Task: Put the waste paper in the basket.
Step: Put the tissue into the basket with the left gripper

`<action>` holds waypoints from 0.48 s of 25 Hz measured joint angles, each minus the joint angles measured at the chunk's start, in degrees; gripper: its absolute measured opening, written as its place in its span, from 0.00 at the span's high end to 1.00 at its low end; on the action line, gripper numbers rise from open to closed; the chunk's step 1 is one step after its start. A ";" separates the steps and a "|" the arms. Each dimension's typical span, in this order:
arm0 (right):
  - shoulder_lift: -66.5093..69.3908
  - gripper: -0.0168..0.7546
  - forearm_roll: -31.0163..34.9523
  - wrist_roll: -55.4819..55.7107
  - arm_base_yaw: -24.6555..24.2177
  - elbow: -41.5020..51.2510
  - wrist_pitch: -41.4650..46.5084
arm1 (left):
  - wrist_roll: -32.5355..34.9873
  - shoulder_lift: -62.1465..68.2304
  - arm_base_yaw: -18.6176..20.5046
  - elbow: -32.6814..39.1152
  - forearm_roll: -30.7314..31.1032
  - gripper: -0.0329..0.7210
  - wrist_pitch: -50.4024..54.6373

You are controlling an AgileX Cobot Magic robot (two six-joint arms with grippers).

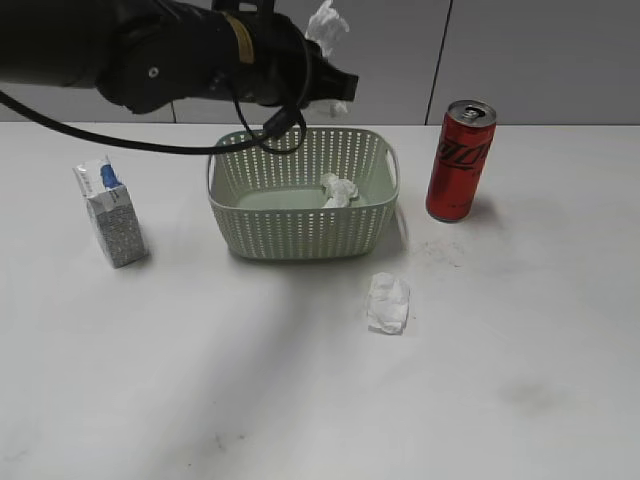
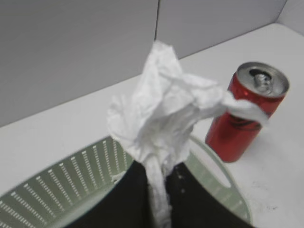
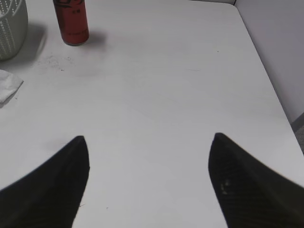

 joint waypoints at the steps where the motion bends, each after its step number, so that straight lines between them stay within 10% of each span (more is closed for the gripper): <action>1: 0.00 0.21 0.00 0.00 0.00 0.00 0.00 | 0.00 0.93 0.00 0.00 0.12 0.90 0.45; 4: 0.00 0.21 0.00 0.00 0.00 0.00 0.00 | 0.00 3.14 0.00 0.00 0.18 0.78 1.51; 12: 0.00 0.21 0.00 0.00 0.00 0.00 0.00 | 0.00 3.95 0.00 0.00 -1.44 0.09 4.03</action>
